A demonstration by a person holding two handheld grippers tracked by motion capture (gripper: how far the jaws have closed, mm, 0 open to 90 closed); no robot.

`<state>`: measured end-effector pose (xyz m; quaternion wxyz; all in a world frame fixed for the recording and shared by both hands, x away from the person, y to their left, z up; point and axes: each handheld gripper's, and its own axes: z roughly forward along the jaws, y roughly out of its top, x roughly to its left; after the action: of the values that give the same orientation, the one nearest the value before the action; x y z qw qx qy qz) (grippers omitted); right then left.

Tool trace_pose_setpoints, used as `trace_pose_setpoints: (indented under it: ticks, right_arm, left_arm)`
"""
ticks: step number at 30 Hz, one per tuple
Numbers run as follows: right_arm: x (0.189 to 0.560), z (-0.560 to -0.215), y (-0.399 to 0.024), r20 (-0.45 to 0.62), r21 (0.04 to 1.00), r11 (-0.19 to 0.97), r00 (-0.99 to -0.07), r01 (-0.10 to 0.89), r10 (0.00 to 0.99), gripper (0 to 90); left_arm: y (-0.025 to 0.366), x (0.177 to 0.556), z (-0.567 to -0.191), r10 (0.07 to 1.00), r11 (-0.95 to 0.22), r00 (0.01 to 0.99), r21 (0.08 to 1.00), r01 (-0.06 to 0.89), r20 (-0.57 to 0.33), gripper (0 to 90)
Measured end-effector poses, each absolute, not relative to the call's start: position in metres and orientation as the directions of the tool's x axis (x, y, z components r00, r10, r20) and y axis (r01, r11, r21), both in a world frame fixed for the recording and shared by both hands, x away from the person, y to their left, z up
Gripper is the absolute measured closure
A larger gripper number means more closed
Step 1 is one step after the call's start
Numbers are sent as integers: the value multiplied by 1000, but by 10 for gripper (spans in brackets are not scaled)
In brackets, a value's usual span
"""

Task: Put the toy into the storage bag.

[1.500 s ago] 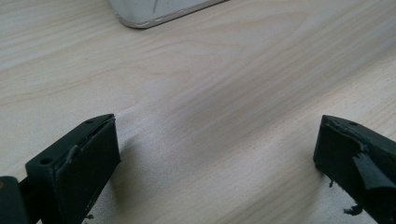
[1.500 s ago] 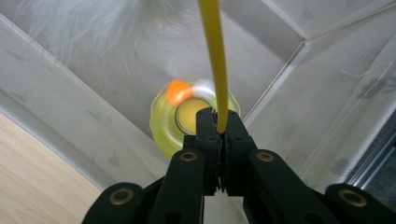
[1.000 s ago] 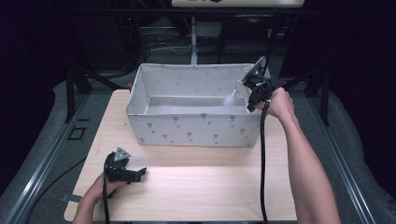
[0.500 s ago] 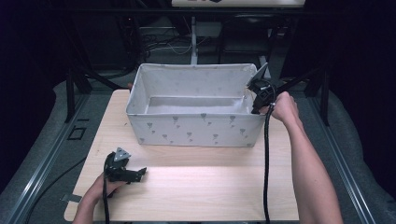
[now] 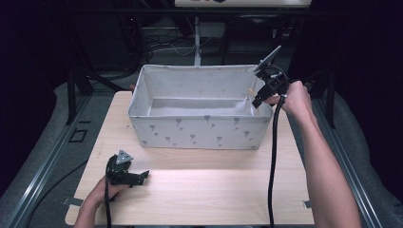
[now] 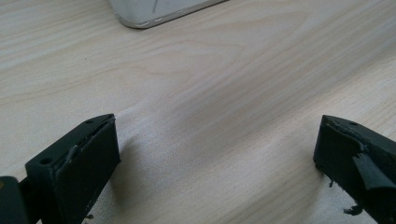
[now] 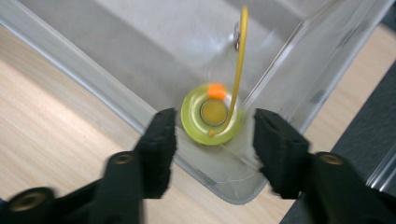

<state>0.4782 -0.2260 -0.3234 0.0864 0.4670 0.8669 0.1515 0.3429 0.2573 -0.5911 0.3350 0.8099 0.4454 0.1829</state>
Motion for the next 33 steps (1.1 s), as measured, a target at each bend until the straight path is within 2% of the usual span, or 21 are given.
trace_pose_setpoints:
  ticks: [5,14,20,33]
  right_arm:
    - [463,-303,-214,-19,378,548,-586,746,810,251]
    - [433,-296,-183,-44,409,613,-657,676,753,60]
    - [410,-303,-160,-74,418,673,-715,611,695,0]
    - [366,-347,-129,-76,413,747,-797,522,599,0]
  left_arm:
    - [257,343,-591,844,-379,537,705,599,-2,2]
    - [257,343,-591,844,-380,537,705,599,-2,2]
    - [257,343,-592,848,-372,530,711,596,0,2]
    - [256,343,-592,848,-374,530,712,594,3,2]
